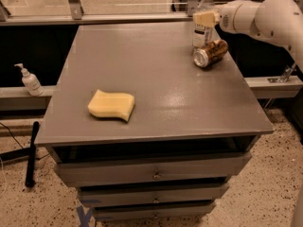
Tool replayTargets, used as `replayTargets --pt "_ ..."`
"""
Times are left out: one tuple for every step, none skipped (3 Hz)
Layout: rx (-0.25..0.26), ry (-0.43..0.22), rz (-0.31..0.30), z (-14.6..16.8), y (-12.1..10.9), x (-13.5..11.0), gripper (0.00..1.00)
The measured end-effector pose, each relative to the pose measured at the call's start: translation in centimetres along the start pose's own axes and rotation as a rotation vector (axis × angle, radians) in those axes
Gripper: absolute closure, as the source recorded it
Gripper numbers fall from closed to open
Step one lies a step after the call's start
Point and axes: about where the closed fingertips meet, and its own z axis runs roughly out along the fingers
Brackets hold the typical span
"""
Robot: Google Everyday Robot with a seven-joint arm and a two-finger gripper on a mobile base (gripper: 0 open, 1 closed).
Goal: Move blue plastic bottle near orange can
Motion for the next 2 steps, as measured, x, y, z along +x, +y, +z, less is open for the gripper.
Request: replayTargets --pt "-0.005 0.006 0.017 -0.11 0.58 0.58 0.59" --pt "-0.008 0.013 0.031 -0.38 1.0 1.1 0.36"
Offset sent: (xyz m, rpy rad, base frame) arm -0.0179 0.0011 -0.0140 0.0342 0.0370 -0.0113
